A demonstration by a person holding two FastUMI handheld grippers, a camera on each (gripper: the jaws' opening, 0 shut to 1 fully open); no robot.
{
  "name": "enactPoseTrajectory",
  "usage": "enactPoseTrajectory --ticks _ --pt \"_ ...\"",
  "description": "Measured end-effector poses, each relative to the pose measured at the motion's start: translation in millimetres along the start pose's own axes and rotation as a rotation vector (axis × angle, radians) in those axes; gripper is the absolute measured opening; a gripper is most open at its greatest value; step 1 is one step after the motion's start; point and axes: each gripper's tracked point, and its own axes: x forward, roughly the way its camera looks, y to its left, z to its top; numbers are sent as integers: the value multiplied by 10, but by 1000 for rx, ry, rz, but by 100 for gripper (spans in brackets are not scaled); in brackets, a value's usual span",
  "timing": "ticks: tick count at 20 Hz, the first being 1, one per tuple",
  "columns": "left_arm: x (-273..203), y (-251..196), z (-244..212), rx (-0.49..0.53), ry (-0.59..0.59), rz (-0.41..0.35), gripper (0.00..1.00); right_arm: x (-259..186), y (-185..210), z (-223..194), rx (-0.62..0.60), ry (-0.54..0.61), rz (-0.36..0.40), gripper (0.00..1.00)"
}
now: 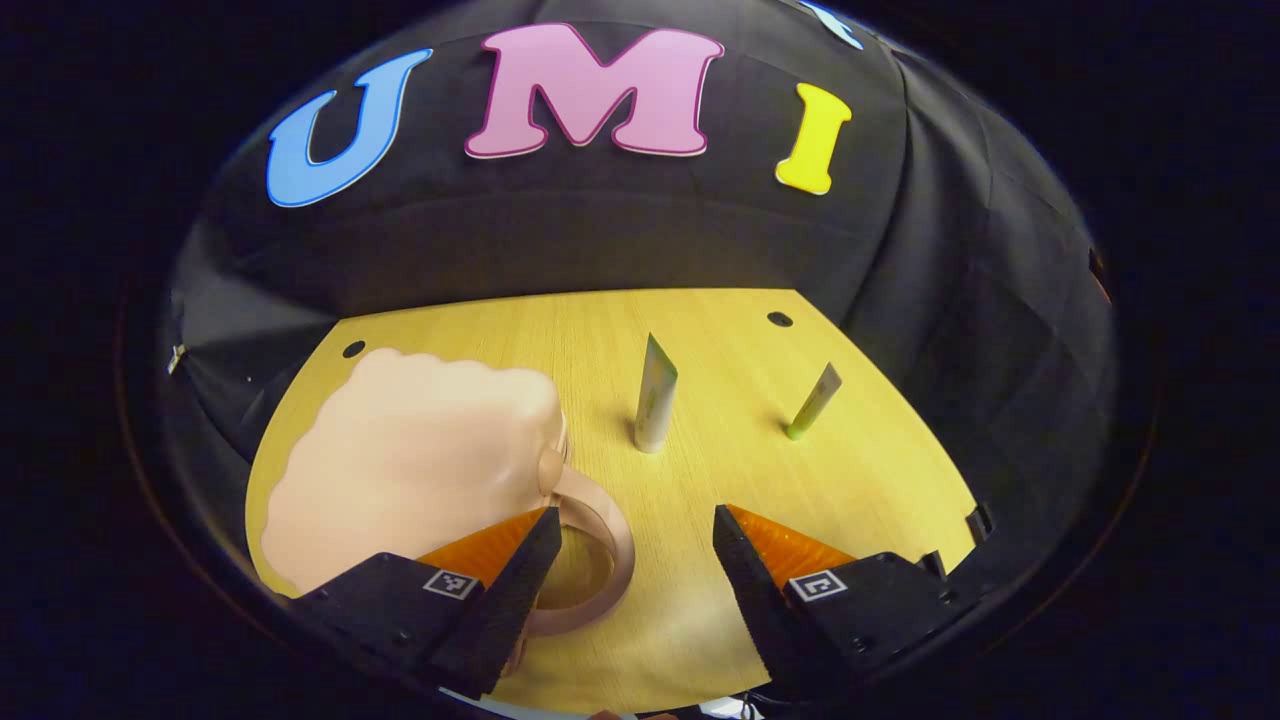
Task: First open the suitcase, pack the skin care products into it, and then close the suitcase.
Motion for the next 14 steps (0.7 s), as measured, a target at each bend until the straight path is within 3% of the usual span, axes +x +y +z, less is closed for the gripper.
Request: enactPoseTrajectory --ticks 5,7,8,10,13,14 --pt "440 26 -258 -19 150 73 96 140 -440 -188 65 45 -26 96" --pt "538 9 -315 -53 179 63 95 195 -552 -235 69 55 -22 96" --pt "531 129 -352 -39 203 116 89 225 -577 -244 79 56 -15 96" --pt "592 130 -437 -44 253 113 20 299 -604 -262 97 50 -3 96" --pt "498 126 -293 -15 242 118 14 370 -562 -315 88 70 16 96" --pt "440 133 -209 -5 226 122 17 389 -542 -286 76 58 20 96"
